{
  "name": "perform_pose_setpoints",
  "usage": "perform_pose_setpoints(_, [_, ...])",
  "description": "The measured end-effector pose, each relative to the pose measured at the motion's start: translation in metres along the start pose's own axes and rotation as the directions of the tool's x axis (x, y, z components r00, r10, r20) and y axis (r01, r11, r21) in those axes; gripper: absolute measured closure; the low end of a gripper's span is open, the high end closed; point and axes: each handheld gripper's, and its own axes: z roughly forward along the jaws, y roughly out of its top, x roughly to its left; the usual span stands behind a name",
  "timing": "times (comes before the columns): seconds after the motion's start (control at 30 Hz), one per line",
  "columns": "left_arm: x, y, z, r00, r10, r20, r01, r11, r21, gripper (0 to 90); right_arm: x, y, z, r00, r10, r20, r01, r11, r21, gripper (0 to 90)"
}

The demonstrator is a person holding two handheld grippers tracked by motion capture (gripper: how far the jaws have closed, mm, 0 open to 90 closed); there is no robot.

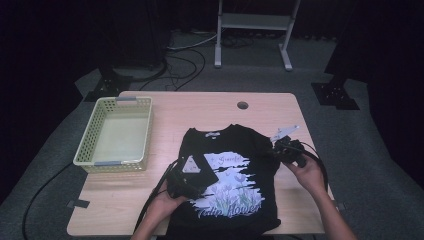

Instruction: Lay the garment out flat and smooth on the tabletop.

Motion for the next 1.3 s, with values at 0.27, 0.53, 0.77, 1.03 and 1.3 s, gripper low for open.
perform_pose_setpoints(0.27, [0.001, 0.0, 0.0, 1.0, -0.004, 0.001, 0.004, 1.0, -0.002, 18.4, -0.018, -0.022, -0.005, 0.9974, 0.065, 0.03, -0.066, 0.998, 0.008, 86.0])
perform_pose_setpoints(0.53, [0.001, 0.001, 0.001, 1.0, -0.002, -0.004, 0.002, 1.0, 0.002, 18.4, -0.024, -0.044, 0.003, 0.992, 0.123, 0.029, -0.124, 0.991, 0.039, 85.3])
perform_pose_setpoints(0.77, [-0.001, 0.001, 0.001, 1.0, -0.003, -0.005, 0.003, 1.0, 0.0, 18.4, -0.019, -0.041, -0.01, 0.9944, 0.105, -0.01, -0.106, 0.994, -0.032, 76.3])
perform_pose_setpoints(1.03, [0.0, 0.001, 0.001, 1.0, -0.001, -0.001, 0.001, 1.0, -0.004, 18.4, 0.0, -0.025, -0.001, 0.9966, 0.03, -0.076, -0.033, 0.999, -0.041, 74.9])
perform_pose_setpoints(1.3, [0.0, 0.001, 0.001, 1.0, 0.004, 0.003, -0.004, 1.0, -0.006, 18.4, 0.016, -0.013, 0.021, 0.9932, -0.022, -0.115, 0.021, 1.0, -0.005, 75.0])
